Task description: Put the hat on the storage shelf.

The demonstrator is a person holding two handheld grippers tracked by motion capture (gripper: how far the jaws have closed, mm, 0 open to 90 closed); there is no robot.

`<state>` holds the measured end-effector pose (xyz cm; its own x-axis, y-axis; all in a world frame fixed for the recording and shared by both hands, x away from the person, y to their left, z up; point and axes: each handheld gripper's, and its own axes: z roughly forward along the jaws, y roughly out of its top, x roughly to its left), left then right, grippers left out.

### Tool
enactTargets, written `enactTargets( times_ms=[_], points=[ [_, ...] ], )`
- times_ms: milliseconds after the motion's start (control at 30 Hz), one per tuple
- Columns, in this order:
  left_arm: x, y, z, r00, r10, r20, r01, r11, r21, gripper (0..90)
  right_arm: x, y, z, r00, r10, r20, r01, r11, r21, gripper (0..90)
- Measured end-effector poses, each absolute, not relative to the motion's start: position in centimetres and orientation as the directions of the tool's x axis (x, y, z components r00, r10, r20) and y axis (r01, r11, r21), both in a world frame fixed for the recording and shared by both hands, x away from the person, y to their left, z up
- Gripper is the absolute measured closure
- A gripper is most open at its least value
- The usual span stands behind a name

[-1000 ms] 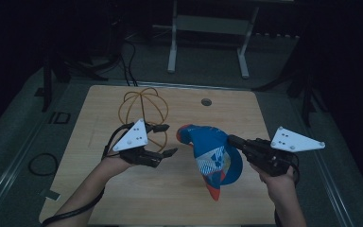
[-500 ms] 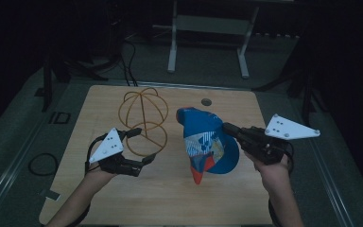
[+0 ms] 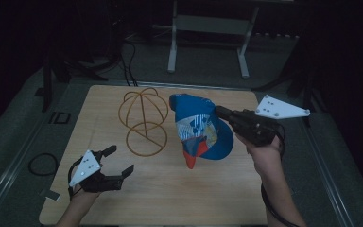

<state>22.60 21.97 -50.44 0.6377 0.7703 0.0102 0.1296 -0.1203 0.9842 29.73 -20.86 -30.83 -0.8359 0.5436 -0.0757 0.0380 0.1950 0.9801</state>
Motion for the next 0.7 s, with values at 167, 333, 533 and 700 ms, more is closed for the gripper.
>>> enactTargets(
  times_ms=[167, 333, 533, 700],
  points=[
    [21.9, 22.7, -52.3, 0.571, 0.821, 0.021, 0.144, -0.125, 0.982, 11.4, 30.9, -19.6, -29.8, -0.838, 0.54, -0.081, 0.031, 0.196, 0.98, 90.0],
    [21.7, 23.0, -53.8, 0.544, 0.839, -0.01, 0.185, -0.109, 0.977, 9.9, 32.5, -18.0, -28.9, -0.84, 0.537, -0.079, 0.037, 0.202, 0.979, 90.0],
    [21.5, 22.9, -54.9, 0.514, 0.857, 0.028, 0.209, -0.157, 0.965, 2.9, 34.1, -15.9, -27.7, -0.843, 0.533, -0.074, 0.038, 0.196, 0.98, 90.0],
    [21.5, 22.9, -55.3, 0.489, 0.872, 0.038, 0.208, -0.159, 0.965, 2.9, 35.4, -13.9, -26.8, -0.845, 0.529, -0.079, 0.038, 0.206, 0.978, 90.0]
  ],
)
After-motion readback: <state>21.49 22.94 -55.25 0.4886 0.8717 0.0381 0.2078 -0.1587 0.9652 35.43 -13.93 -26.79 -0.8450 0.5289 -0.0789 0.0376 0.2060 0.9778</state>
